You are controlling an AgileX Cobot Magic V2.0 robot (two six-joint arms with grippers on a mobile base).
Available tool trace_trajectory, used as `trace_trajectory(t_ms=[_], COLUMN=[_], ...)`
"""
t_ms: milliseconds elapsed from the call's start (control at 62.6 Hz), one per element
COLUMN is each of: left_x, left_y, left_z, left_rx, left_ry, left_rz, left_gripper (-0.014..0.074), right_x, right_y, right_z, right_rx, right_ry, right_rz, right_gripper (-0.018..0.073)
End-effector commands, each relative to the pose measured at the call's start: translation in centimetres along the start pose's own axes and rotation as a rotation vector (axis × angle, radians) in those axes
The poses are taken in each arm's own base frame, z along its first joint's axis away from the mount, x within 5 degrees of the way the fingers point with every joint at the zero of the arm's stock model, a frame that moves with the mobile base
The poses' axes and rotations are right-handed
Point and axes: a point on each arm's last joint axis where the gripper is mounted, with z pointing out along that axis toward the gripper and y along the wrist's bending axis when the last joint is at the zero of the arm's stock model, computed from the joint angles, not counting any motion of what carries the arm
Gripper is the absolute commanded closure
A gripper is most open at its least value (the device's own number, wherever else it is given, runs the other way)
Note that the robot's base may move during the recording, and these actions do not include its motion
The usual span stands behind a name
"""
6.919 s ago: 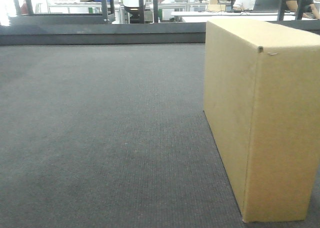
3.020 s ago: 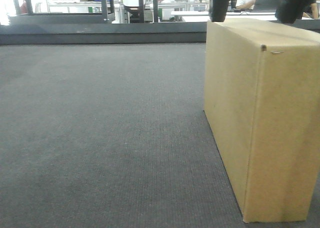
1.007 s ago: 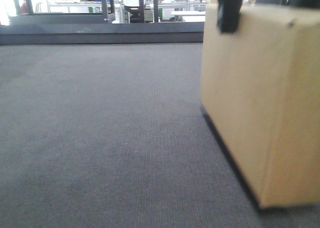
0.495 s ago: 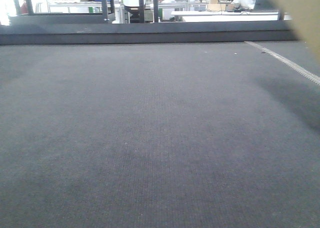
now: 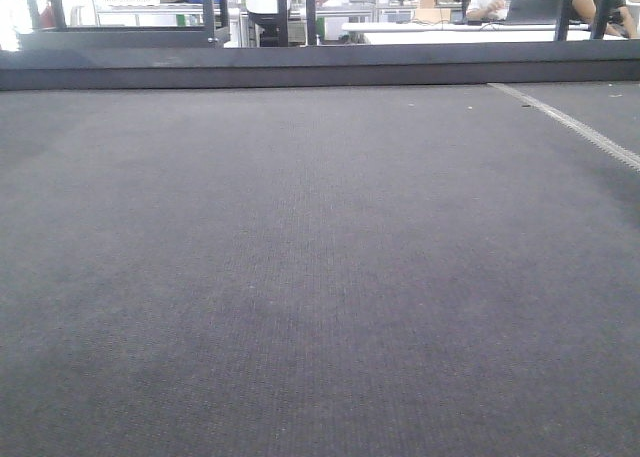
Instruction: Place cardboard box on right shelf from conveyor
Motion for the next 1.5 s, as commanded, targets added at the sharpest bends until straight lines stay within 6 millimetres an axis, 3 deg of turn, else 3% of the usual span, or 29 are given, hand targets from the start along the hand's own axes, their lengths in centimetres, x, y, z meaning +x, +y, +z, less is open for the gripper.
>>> trace_trajectory(t_ms=[0, 272, 1486], left_x=[-0.9, -0.9, -0.9], left_y=[0.0, 0.0, 0.0], left_z=[-0.1, -0.1, -0.1], left_rx=[0.001, 0.001, 0.001], left_ry=[-0.094, -0.094, -0.094], left_rz=[-0.01, -0.01, -0.01], left_gripper=[0.0715, 0.0715, 0.0715], right_x=[-1.6, -1.4, -1.5], right_y=[0.0, -0.1, -0.1], right_z=[-1.8, -4.8, -4.9], right_rx=[-0.006, -0.002, -0.002], right_ry=[-0.186, -0.254, -0.256], right_rz=[-0.026, -0.022, -0.022], right_gripper=[0.014, 0.014, 0.014])
